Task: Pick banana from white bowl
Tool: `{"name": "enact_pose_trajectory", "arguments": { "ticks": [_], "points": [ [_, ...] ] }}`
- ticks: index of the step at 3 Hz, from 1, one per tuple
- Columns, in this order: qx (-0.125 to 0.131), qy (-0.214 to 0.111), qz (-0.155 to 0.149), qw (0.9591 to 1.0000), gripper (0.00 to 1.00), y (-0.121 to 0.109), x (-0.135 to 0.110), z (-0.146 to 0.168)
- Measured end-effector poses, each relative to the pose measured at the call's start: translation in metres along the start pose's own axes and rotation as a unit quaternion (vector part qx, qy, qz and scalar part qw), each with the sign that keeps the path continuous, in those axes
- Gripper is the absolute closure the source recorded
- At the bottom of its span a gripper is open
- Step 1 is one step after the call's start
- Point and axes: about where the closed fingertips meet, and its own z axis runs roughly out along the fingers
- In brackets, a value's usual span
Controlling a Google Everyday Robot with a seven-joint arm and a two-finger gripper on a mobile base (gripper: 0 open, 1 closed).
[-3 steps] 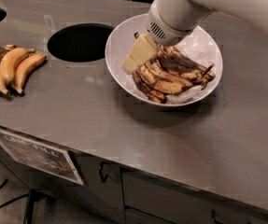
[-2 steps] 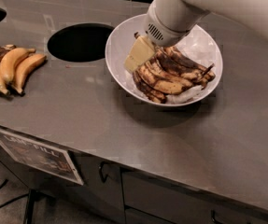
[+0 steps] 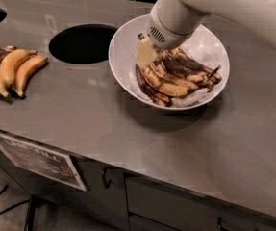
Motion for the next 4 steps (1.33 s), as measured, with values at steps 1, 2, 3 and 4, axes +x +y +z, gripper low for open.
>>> {"name": "enact_pose_trajectory", "arguments": {
  "ticks": [1, 2, 3, 4],
  "points": [
    [0.002, 0.005, 0.003, 1.0, 0.55, 0.0, 0.0, 0.005],
    [0.001, 0.01, 0.003, 0.9999, 0.56, 0.003, 0.0, 0.009],
    [-0.002, 0.011, 0.003, 0.9999, 0.56, 0.005, -0.001, 0.013],
    [-0.008, 0.011, 0.0, 0.9999, 0.55, 0.01, -0.003, 0.016]
  ]
}}
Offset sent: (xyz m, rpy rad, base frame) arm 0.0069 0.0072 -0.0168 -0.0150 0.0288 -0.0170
